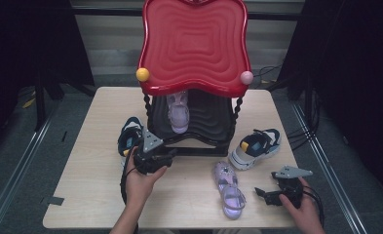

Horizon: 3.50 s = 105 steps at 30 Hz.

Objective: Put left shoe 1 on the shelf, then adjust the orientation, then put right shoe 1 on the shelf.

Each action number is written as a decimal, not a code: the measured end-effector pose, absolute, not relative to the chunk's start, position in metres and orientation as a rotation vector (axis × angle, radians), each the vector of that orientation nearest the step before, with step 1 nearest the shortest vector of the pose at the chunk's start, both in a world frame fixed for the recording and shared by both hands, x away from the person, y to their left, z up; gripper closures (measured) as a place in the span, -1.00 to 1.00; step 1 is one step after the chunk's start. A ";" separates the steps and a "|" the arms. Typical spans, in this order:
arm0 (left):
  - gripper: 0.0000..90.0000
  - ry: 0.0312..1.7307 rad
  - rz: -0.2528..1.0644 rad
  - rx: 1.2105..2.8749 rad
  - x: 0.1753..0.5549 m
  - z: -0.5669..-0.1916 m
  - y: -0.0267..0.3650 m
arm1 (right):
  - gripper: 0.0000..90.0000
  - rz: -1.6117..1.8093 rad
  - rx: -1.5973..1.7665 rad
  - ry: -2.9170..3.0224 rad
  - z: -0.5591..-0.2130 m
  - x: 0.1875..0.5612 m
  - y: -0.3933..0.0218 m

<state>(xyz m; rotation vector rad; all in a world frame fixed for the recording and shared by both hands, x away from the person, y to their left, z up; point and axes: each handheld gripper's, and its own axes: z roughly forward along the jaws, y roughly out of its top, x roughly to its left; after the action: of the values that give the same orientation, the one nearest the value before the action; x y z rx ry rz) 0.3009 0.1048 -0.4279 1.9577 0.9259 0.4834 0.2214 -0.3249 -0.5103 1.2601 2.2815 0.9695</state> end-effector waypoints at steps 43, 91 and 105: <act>-0.33 0.784 0.275 2.179 0.270 -0.492 0.100 | -0.82 0.969 1.261 2.282 -0.510 0.221 -0.325; -0.53 0.778 0.309 2.208 0.267 -0.507 0.095 | -0.67 1.048 1.322 2.282 -0.473 0.209 -0.301; -0.53 0.777 0.309 2.212 0.267 -0.507 0.096 | -0.59 1.094 1.308 2.305 -0.463 0.209 -0.288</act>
<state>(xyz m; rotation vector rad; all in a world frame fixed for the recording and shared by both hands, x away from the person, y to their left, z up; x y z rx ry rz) 0.2675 0.0955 -0.5072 2.2117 0.7770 0.3091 0.2087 -0.2883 -0.4631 1.3084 2.3054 1.0941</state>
